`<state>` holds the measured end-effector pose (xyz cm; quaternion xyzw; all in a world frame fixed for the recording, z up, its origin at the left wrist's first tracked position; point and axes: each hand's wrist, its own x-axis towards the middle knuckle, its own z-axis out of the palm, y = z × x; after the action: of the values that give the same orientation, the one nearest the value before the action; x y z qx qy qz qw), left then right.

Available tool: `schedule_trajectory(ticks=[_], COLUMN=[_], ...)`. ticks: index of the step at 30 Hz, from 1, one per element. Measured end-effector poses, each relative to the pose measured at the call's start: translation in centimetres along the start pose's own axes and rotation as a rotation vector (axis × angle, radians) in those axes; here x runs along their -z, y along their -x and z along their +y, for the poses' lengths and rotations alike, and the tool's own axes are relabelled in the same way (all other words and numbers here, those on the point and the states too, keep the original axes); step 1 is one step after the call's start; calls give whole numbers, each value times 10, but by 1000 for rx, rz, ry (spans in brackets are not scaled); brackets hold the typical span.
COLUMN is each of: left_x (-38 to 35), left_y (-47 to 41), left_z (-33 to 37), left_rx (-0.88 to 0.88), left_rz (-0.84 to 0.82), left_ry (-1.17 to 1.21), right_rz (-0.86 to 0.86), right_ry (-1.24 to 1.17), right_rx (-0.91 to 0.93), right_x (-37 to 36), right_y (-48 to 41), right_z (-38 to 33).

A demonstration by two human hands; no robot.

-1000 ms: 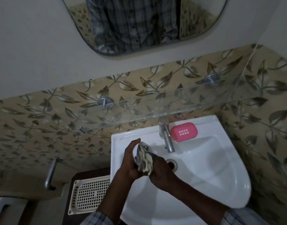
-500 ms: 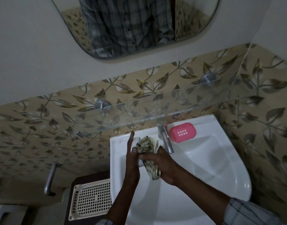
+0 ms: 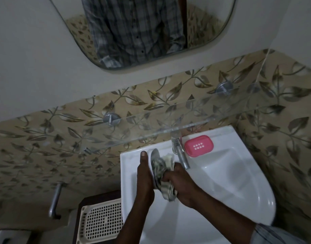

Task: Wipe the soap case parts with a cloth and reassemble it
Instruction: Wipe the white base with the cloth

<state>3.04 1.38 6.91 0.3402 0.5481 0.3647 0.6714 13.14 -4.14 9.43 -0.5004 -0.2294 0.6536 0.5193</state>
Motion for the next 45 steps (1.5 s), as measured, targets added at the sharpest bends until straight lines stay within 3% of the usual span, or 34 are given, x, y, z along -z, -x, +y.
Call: schedule_trajectory(ticks=[1,3,5,6,8,11,14,16,18,21,23,24,26,28,31,33,35,36,38,39,41,43,45], left_x=[-2,-4,0,3,5,11,23,26,28,38,30,24,12,9,13,21,33,38,45,44,39,30,26], left_y=[1,-3,-5,-4,3,11,3,5,15,15,6,1,1,6,9,4,0,1,2,2,-5,-9,-6], left_z=[0,1,3,1,-9,-25,-21,-16,-11,8,30,35,28,16,5,7,12,16,22,24,25,24,23], left_rx=[7,52,67,57,-75,-468,-641,-482,-217,205,349,393,350,268,233,299,363,419,551,582,562,542,604], left_rz=[0,-12,21,40,51,-38,-231,-281,-289,-413,-450,-432,-304,-225,-235,-233,-171,-197,-268,-293,-305,-366,-444], left_ry=[47,123,140,120,23,-29,-166,-273,-130,329,384,352,230,162,195,285,394,450,456,411,311,219,197], right_rz=[75,151,75,42,27,-8,-112,-36,7,-222,-337,-355,-323,-267,-103,-6,112,174,248,185,-93,-401,-527], right_ry=[-61,167,484,530,386,-26,3,192,447,989,1318,1364,1248,951,119,-385,-490,-356,148,421,870,1206,1413], right_rx=[-35,46,120,123,71,23,80,175,333,689,887,904,772,422,-4,-82,10,119,413,577,767,717,732], right_x=[-2,-2,-4,-5,-8,-15,-18,-20,-9,11,15,13,9,8,10,16,31,40,57,57,45,32,27], right_y=[0,3,10,13,15,8,8,14,15,13,10,9,6,4,-2,-5,-5,-4,3,10,16,12,3], right_z=[-1,1,8,11,4,-18,-18,-18,-22,-26,-16,-11,-7,-11,-14,-20,-30,-36,-46,-50,-40,-19,-10])
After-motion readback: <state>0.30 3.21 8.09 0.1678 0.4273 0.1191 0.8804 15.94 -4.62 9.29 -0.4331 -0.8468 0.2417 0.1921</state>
